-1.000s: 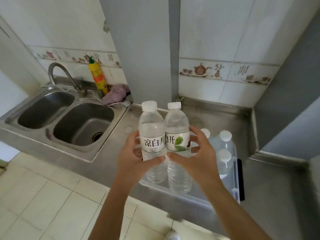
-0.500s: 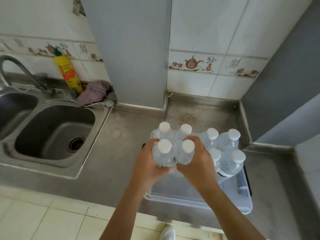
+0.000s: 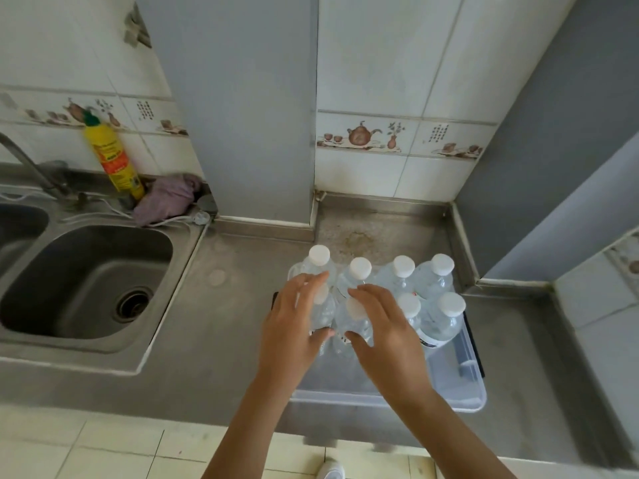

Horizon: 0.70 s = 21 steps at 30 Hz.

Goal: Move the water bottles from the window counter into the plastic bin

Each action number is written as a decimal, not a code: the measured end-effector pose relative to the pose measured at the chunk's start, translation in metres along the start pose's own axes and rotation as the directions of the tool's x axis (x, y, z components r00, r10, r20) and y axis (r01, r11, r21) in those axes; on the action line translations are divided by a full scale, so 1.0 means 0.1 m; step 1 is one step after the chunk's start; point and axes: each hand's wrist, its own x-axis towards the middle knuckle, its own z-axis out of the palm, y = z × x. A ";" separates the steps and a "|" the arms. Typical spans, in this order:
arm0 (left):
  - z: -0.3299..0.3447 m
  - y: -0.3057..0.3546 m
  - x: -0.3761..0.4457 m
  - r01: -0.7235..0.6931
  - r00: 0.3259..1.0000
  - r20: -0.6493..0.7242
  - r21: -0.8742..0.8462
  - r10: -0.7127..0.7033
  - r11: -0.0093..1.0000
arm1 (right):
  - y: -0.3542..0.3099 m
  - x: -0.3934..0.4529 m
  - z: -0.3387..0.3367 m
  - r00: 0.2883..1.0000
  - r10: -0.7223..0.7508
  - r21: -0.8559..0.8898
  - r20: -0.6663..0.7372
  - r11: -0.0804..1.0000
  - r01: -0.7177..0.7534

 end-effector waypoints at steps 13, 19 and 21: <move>-0.05 0.06 -0.12 -0.195 0.981 0.067 0.429 0.184 0.882 | 0.04 -0.26 0.00 0.969 -0.190 -0.534 0.155 0.809 0.244; -0.08 0.13 -0.33 -0.264 0.963 0.161 0.408 0.216 0.874 | 0.17 -0.28 -0.05 0.965 -0.157 -0.670 0.210 0.696 0.259; -0.17 0.22 -0.34 -0.242 0.968 0.170 0.419 0.186 0.875 | 0.14 -0.26 -0.11 0.966 -0.155 -0.685 0.209 0.682 0.258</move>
